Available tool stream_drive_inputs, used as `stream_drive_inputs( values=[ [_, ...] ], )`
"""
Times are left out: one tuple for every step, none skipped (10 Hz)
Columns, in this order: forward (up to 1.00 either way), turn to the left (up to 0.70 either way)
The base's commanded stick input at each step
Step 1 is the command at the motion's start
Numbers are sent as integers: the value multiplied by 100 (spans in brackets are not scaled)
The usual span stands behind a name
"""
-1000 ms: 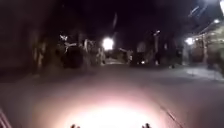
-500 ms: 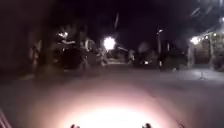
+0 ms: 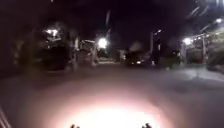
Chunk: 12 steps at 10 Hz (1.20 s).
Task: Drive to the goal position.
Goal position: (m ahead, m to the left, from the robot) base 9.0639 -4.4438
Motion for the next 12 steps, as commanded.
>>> stream_drive_inputs(
  values=[
    [85, 0],
    [85, 0],
    [85, 0],
    [85, 0],
    [85, 0],
    [85, 0],
    [85, 0],
    [85, 0],
    [85, 0],
    [85, 0],
    [85, 0],
    [85, 0]
  ],
)
